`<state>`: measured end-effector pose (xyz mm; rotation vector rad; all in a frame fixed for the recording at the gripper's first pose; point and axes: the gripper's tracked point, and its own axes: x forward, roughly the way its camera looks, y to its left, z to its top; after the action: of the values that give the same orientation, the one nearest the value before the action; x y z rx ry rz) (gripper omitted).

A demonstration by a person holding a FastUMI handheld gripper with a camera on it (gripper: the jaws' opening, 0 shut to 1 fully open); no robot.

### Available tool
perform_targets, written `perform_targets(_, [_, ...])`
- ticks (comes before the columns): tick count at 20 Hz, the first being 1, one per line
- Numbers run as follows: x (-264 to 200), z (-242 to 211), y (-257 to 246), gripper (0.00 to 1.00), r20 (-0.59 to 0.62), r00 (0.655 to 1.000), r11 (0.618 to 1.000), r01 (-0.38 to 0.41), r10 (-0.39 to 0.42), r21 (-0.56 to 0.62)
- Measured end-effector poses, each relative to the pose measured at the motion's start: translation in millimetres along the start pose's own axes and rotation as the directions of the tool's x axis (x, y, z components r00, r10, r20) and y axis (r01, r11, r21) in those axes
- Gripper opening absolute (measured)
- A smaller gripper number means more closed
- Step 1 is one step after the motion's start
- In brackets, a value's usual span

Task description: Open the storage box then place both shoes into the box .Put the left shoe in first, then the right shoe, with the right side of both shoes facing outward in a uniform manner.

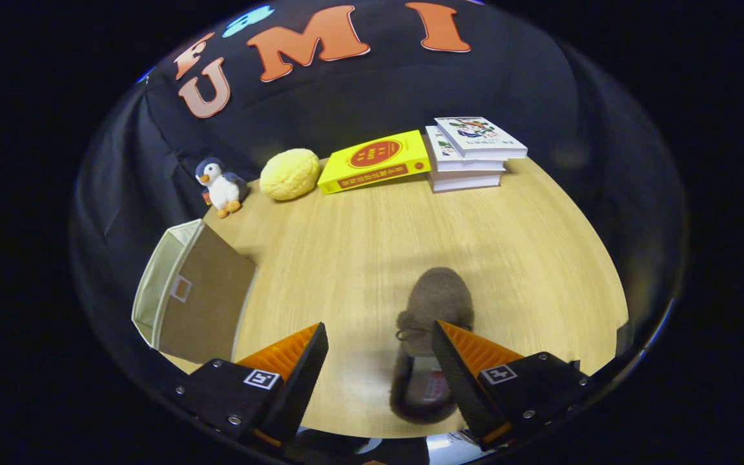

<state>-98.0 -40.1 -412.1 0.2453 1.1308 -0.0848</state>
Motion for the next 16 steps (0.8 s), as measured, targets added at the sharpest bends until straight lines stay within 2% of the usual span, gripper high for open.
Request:
perform_targets(7, [23, -31, -51, 0.95, -0.050, 0.998, 0.999, 0.040, -0.039, 0.012])
perform_targets(13, [28, -50, -47, 0.88, -0.056, 0.997, 0.997, -0.053, 0.056, 0.057])
perform_targets(15, [28, -57, -55, 0.86, -0.060, 0.997, 0.999, -0.044, 0.045, 0.024])
perform_targets(16, [32, -62, -64, 0.85, -0.067, 0.998, 1.000, -0.013, 0.014, 0.010])
